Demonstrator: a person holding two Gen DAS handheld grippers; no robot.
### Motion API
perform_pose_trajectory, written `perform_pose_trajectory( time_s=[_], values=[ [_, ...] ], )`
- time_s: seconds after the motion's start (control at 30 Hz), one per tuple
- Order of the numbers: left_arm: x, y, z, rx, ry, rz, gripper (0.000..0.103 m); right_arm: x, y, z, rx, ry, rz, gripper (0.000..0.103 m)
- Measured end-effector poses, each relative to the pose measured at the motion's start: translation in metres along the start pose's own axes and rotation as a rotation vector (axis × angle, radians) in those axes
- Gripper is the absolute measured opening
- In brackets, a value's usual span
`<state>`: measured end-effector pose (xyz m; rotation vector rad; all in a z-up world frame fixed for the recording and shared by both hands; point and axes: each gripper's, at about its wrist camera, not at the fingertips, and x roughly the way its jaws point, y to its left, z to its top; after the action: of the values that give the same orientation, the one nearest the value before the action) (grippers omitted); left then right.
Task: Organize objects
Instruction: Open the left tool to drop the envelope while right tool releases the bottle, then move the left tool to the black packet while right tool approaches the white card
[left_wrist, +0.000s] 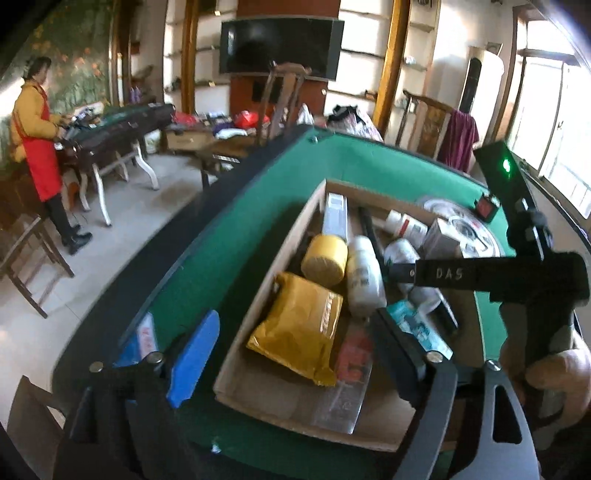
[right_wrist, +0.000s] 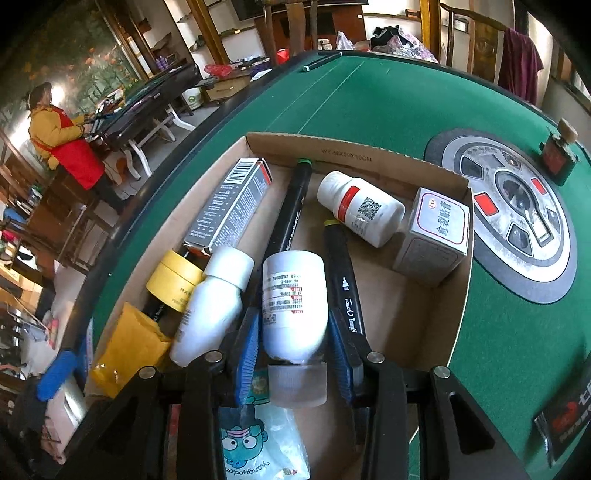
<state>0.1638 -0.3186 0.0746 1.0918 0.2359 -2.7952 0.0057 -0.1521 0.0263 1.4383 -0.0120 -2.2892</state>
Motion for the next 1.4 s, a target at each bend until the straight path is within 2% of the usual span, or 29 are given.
perform_pose_trajectory(
  time_s=[0.23,0.53,0.9,1.07,1.2,1.4],
  values=[
    [-0.022,-0.007,0.008,0.029,-0.058,0.064,0.09,-0.028,0.005,-0.003,-0.01,-0.073,0.049,0.054],
    [-0.031,-0.019,0.011,0.059,-0.065,0.087,0.091,-0.052,0.002,-0.009,-0.003,-0.12,0.082,0.062],
    [-0.04,-0.049,0.009,0.119,-0.059,0.068,0.091,-0.09,-0.057,-0.026,0.09,-0.181,0.075,0.071],
    [-0.04,-0.069,0.01,0.139,-0.018,-0.019,0.092,-0.115,-0.103,-0.038,0.142,-0.23,0.053,0.075],
    [-0.039,-0.093,0.009,0.171,0.014,-0.108,0.092,-0.141,-0.152,-0.052,0.198,-0.286,-0.015,0.078],
    [-0.023,-0.155,0.001,0.258,0.099,-0.251,0.092,-0.167,-0.235,-0.08,0.331,-0.325,-0.103,0.082]
  ],
)
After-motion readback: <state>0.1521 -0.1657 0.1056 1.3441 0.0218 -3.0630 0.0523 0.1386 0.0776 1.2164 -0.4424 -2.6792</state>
